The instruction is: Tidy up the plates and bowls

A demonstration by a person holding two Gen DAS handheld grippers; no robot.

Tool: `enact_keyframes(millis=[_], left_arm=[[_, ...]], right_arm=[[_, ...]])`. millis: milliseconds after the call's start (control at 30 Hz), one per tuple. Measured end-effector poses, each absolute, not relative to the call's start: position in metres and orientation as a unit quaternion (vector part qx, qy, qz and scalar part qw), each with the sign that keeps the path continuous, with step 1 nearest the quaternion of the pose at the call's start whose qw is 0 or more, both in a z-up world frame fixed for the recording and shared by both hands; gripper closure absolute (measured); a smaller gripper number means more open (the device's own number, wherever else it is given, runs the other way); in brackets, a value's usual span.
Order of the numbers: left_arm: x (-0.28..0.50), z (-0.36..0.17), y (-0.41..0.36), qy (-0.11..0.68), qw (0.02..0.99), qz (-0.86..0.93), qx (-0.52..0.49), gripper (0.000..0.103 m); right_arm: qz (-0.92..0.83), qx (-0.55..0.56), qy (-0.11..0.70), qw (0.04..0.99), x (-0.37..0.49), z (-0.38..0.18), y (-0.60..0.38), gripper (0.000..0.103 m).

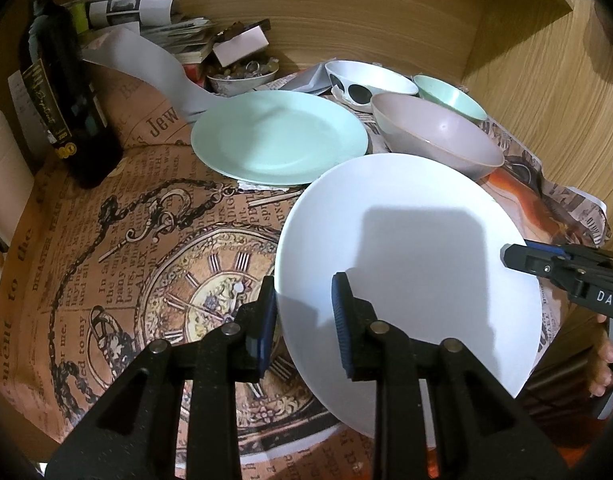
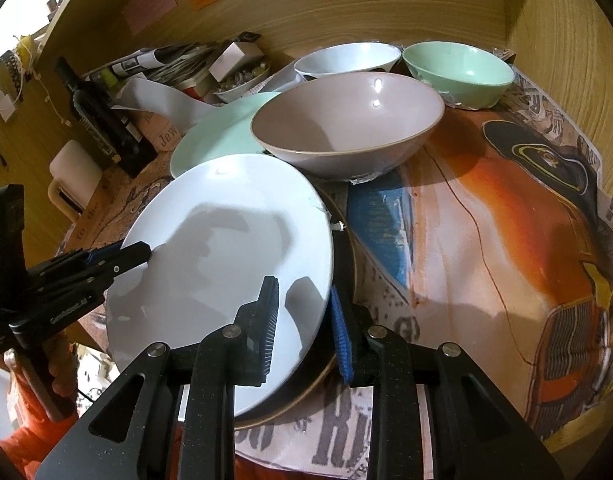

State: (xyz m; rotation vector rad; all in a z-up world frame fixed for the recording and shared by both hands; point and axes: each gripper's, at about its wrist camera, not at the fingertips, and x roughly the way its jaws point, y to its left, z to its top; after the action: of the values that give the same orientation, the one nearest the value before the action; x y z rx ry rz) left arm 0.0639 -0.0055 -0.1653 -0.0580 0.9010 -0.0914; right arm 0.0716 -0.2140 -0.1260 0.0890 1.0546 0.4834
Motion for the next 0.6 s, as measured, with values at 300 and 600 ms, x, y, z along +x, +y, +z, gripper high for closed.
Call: enact_keyframes(millis=[300,600], left_arm=[[0.068,-0.167,-0.012,0.437,0.898,-0.049,-0.015,0.073],[0.075,-0.171,-0.016,0.438,0.897,-0.060,-0.013,0.072]], right_arm=[[0.229,0.040,0.496,0.837,0.067,-0.124,-0.218,0.078],[0.213,0.036,0.491,0.844,0.065,-0.121,-0.221,0.078]])
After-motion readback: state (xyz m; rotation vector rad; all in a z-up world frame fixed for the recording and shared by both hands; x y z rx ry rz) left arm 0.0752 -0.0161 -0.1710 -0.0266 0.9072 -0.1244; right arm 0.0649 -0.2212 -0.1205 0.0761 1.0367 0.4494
